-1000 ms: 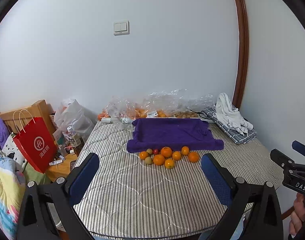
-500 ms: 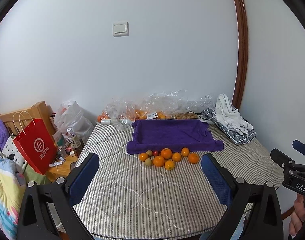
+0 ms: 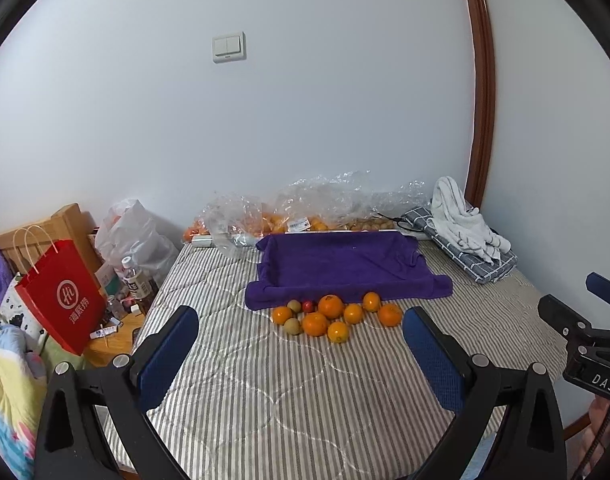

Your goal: Organize fruits

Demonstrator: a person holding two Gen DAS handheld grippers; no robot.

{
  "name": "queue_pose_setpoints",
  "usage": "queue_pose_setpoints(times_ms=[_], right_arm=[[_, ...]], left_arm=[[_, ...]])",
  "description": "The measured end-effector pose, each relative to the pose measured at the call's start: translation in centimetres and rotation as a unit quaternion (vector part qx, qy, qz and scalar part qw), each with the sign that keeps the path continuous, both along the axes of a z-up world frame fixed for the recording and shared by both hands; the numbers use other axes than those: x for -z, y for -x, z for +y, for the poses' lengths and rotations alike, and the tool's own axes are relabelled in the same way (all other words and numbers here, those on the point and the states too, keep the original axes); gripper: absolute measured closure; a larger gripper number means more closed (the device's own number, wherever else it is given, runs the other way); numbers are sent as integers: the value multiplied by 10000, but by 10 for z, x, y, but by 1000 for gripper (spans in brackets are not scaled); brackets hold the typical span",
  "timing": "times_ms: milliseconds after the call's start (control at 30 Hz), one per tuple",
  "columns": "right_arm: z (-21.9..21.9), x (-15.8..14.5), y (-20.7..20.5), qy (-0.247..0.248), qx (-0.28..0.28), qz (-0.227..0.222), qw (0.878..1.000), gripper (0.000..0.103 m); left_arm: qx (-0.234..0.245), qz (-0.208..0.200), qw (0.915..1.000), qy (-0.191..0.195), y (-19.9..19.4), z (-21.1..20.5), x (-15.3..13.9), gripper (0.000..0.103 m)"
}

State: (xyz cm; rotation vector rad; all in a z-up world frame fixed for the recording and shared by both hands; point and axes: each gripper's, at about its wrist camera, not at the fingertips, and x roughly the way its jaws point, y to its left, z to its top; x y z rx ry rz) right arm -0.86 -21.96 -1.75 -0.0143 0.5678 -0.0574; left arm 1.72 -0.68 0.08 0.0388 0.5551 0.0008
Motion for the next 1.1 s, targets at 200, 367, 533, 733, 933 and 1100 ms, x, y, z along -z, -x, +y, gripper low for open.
queue_pose_setpoints(times_ms=[200,367,533,733,933,1100], right_arm=[[12,11,-24,-59,-183,27,9998,4],[21,22,-45,-15,-342,77,9994,4],[22,39,-77,-57,-373,168,9991,4],[23,72,-115,36,-407,286,9988,4],[27,119,-155,-98,-574,690,9959,11],[38,159,-189,-150,-909,1330,9868,23]], left_arm=[[-27,155,9998,-144,-30,7,16,0],[-77,287,9995,-139,-55,16,29,0],[-72,454,9988,-185,-83,21,47,0],[-97,701,9973,-190,-115,35,81,1],[-219,1089,9936,183,-140,63,129,1],[-282,1330,9902,322,-151,82,157,6]])
